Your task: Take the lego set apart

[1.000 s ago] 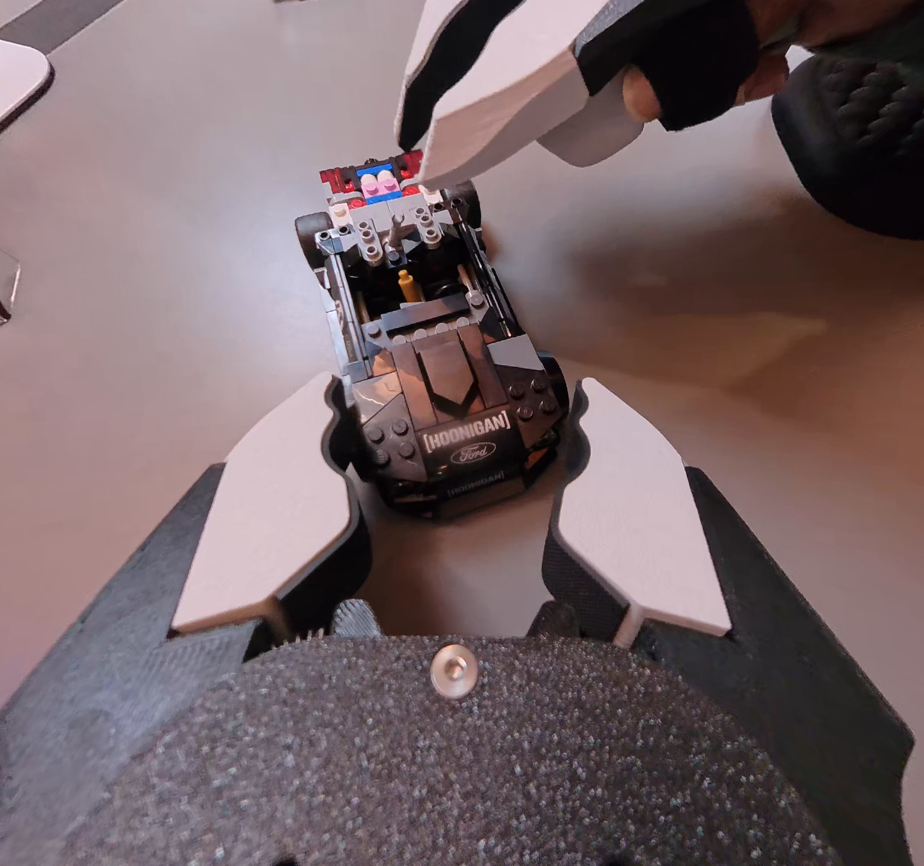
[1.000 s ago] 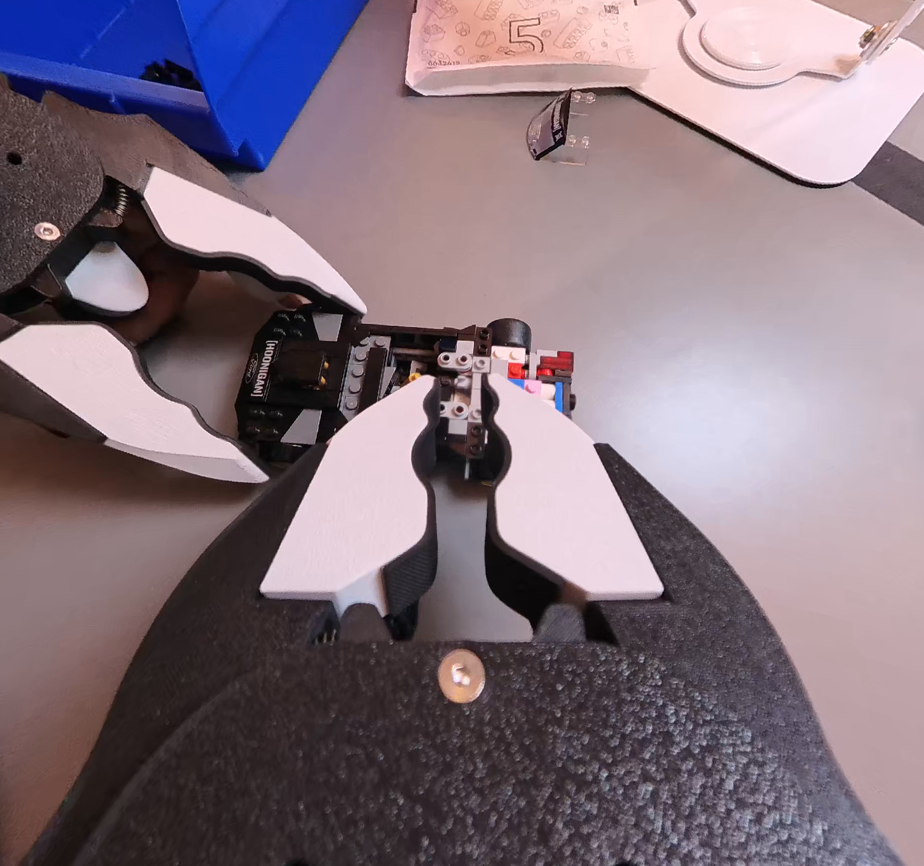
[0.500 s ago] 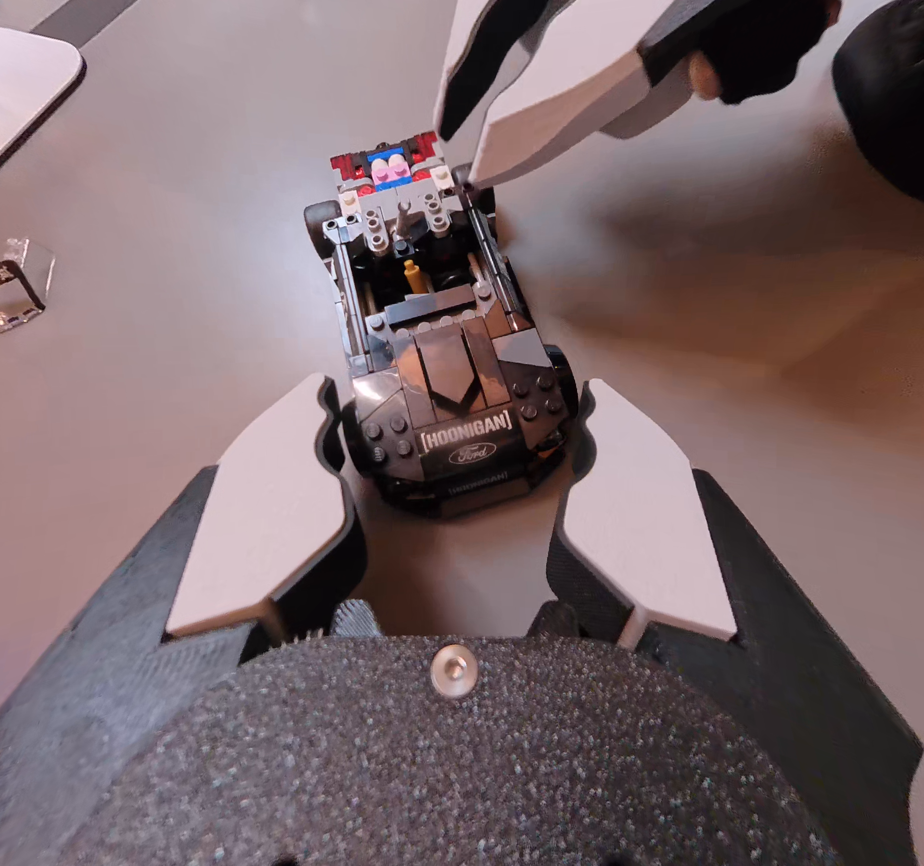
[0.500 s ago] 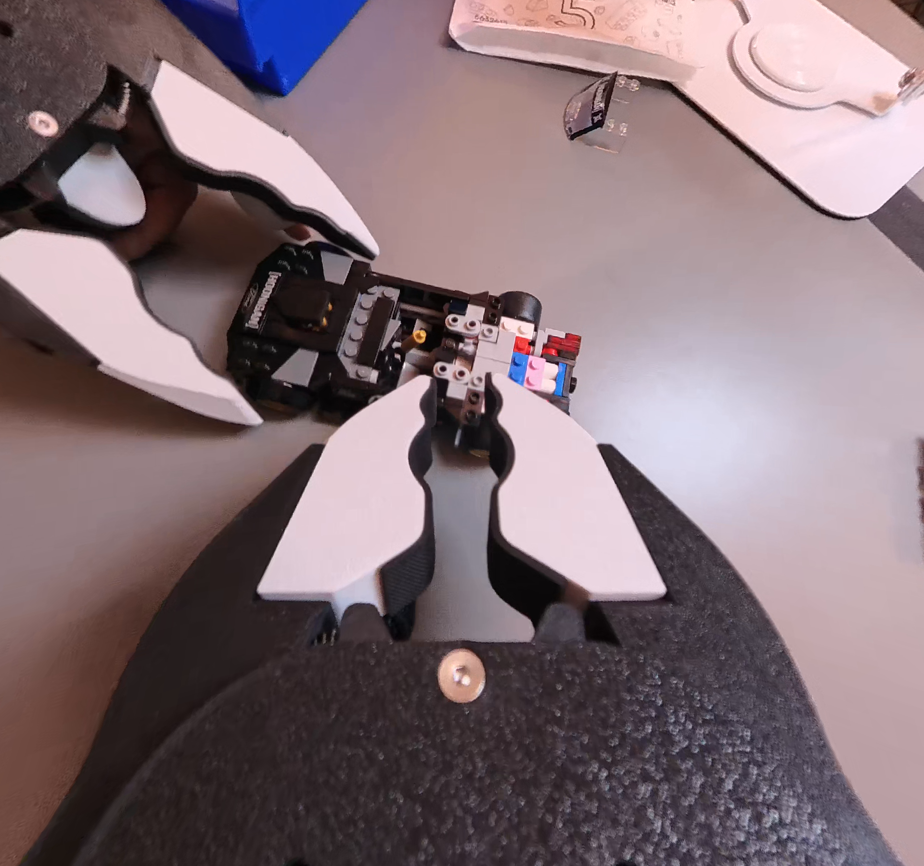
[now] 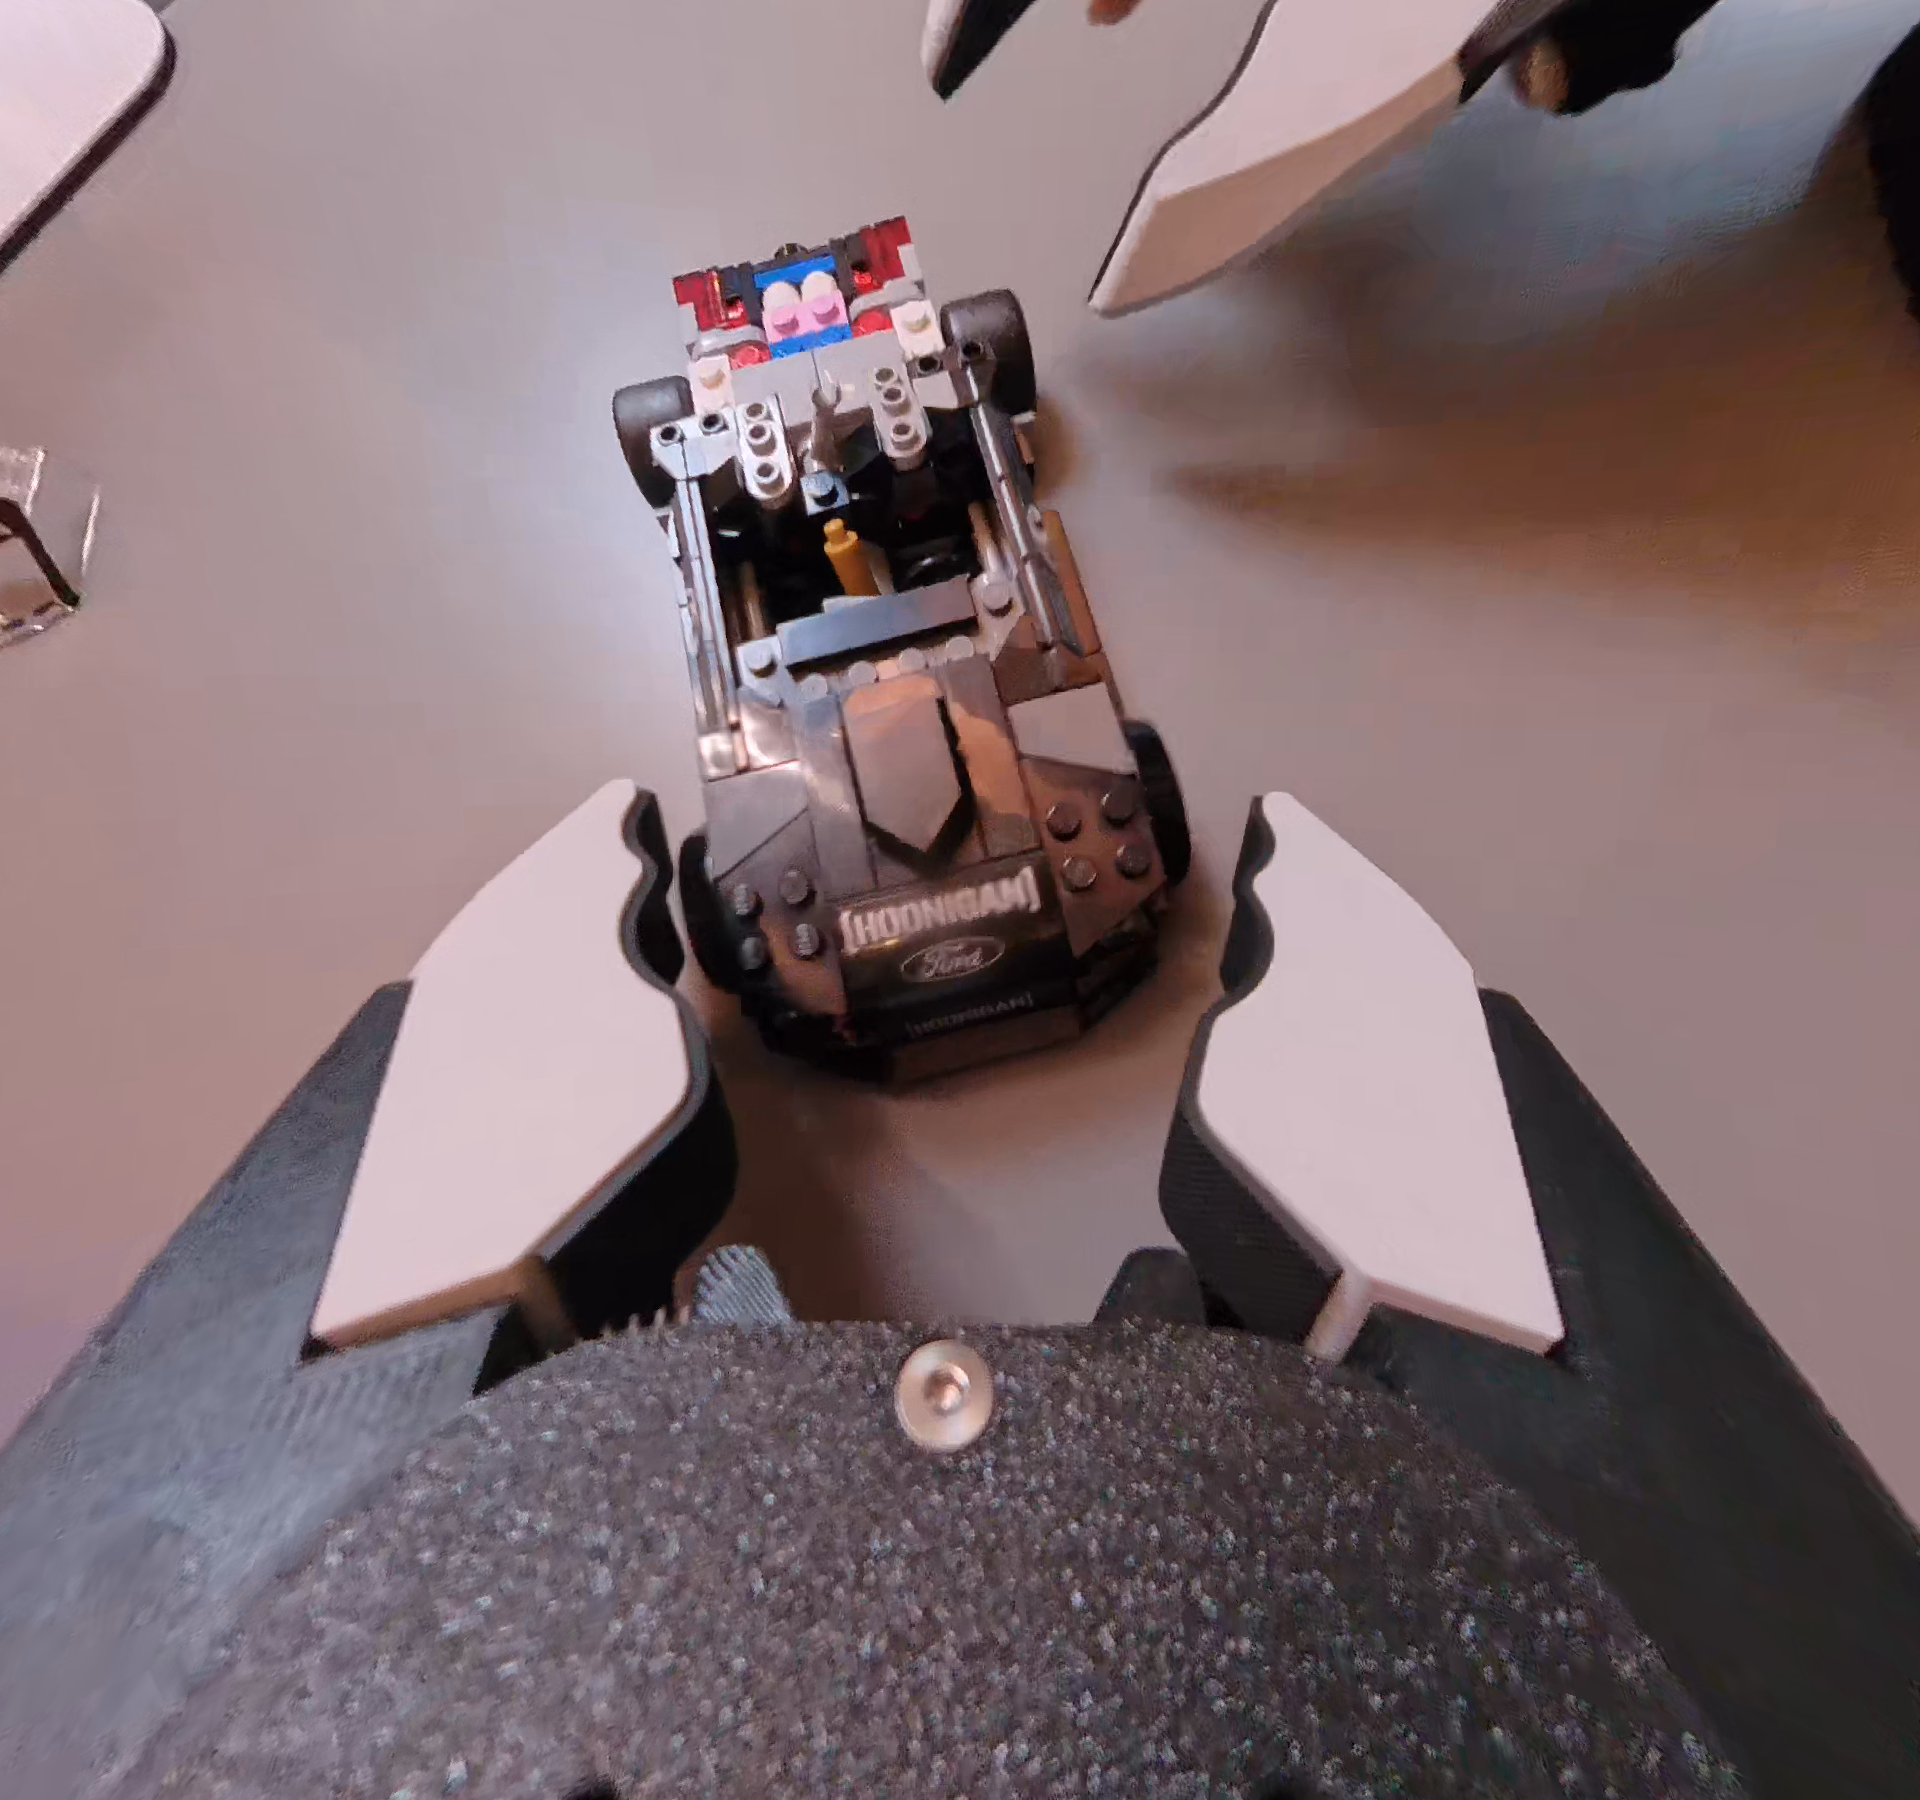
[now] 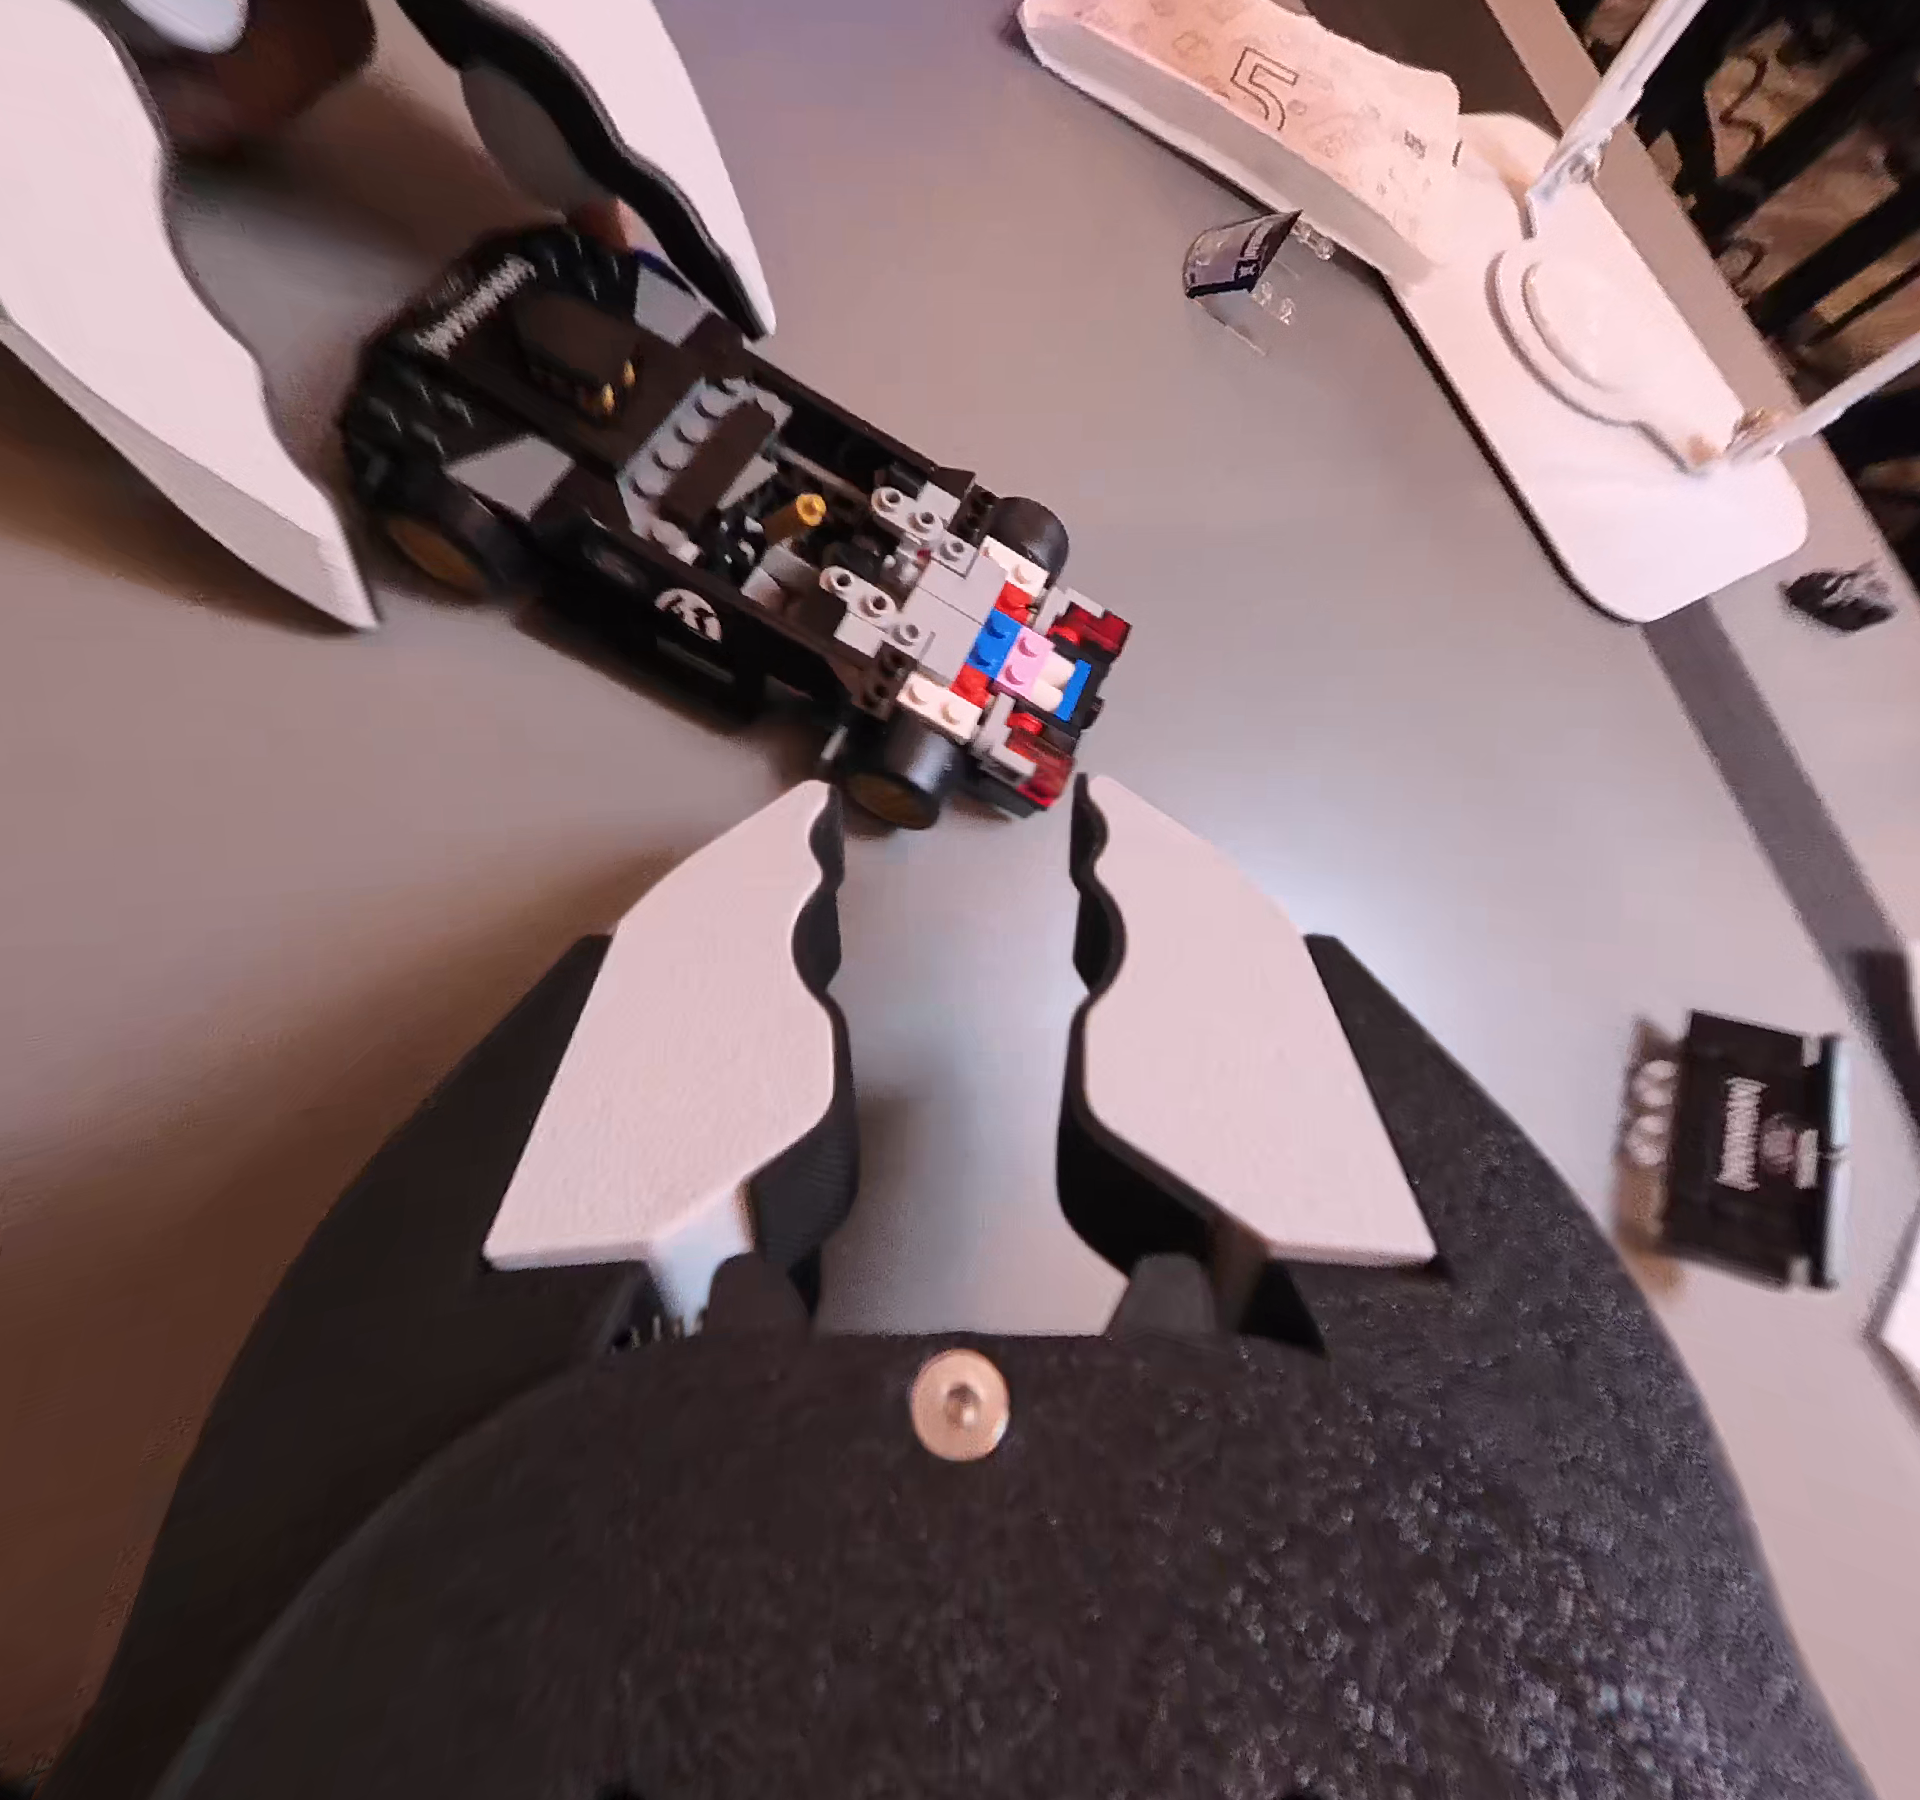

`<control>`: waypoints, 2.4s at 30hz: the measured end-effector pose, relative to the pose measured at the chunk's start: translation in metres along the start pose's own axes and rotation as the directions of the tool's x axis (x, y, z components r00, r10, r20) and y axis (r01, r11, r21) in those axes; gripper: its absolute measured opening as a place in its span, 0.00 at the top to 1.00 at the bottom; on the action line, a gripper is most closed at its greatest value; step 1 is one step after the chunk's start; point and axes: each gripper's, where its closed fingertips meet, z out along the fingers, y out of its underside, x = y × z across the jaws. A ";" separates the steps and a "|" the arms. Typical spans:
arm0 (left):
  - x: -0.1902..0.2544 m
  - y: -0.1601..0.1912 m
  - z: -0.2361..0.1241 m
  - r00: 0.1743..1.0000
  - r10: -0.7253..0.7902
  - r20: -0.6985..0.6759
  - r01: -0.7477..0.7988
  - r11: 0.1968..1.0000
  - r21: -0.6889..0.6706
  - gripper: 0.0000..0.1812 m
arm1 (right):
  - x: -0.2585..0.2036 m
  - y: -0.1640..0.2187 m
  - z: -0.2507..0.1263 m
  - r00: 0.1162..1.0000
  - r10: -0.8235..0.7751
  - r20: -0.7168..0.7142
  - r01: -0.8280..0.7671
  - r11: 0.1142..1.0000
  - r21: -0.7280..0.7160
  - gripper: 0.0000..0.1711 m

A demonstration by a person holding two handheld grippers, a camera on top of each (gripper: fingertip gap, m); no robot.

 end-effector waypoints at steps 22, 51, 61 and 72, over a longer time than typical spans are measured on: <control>-0.022 -0.032 0.029 0.992 -0.129 -0.014 0.111 0.897 -0.428 0.52 | 0.010 0.023 -0.015 0.997 0.068 -0.023 -0.063 0.987 0.150 0.79; -0.099 -0.128 -0.069 0.031 0.972 0.235 -0.695 0.190 -0.694 0.57 | 0.055 0.025 -0.032 0.953 0.231 -0.196 -0.178 0.951 0.255 0.81; -0.107 -0.183 -0.112 -0.317 0.947 -0.052 -0.504 -0.214 -0.837 0.58 | 0.057 0.026 -0.032 0.947 0.229 -0.224 -0.171 0.953 0.251 0.81; -0.096 -0.236 -0.140 -0.436 0.899 0.050 -0.443 -0.166 -0.881 0.57 | 0.054 0.022 -0.033 0.947 0.233 -0.221 -0.170 0.947 0.272 0.81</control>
